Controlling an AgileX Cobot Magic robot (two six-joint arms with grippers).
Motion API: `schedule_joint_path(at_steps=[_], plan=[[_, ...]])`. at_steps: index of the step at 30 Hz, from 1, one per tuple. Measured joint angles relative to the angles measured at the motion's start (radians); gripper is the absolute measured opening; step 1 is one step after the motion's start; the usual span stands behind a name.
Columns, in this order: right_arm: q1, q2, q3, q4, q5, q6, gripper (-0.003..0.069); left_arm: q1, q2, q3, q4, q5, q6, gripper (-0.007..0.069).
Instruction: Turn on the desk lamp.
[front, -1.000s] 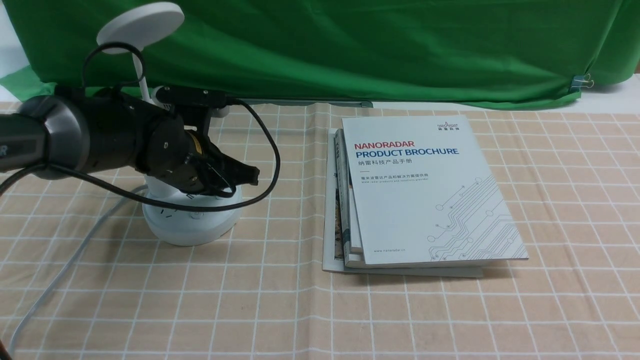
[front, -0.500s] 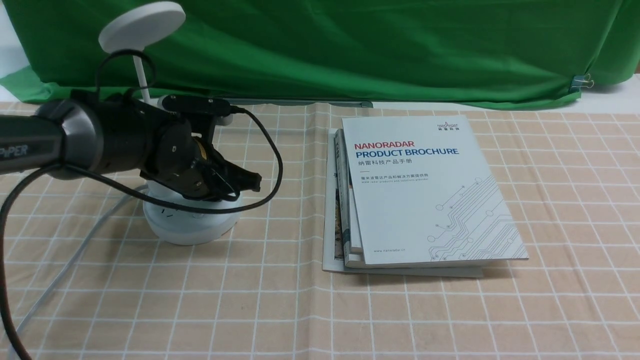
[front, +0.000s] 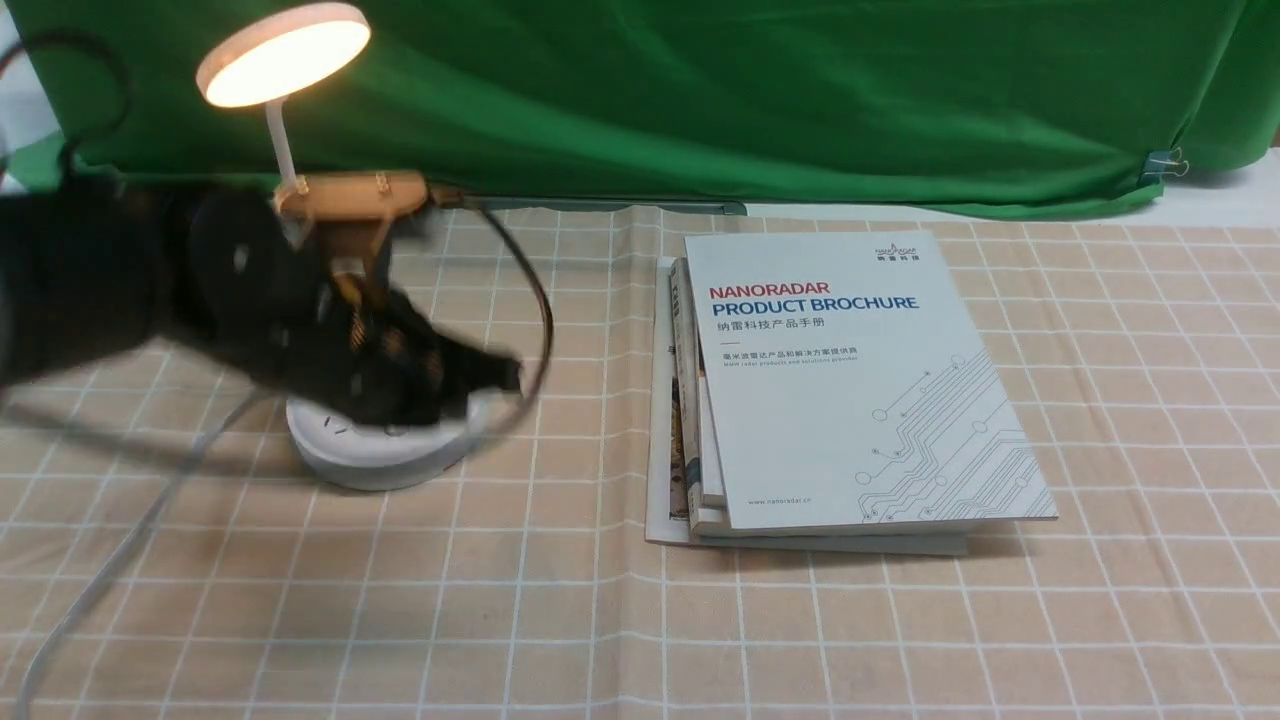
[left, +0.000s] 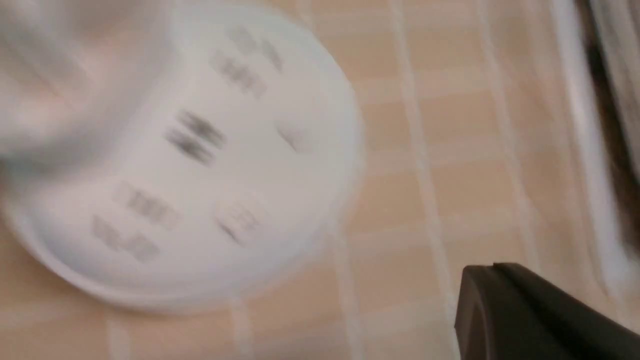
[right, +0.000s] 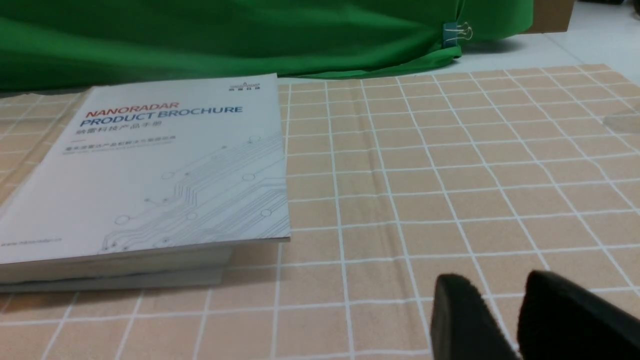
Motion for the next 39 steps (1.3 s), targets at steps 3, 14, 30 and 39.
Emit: schedule_joint_path(at_steps=[3,14,30,39], plan=[[0.0,0.0,0.0,0.0,0.0,0.0,0.0239,-0.071,-0.158,0.135,-0.119,-0.043,0.162,0.0001],[0.0,0.0,0.0,0.0,0.0,0.0,0.0239,-0.166,-0.653,0.351,-0.109,-0.304,0.326,0.0001],[0.0,0.0,0.0,0.0,0.0,0.0,0.0239,-0.171,-0.824,0.378,-0.003,-0.252,0.334,0.0001],[0.0,0.0,0.0,0.0,0.0,0.0,0.0239,-0.109,-1.181,0.682,0.033,-0.488,0.279,0.0001]])
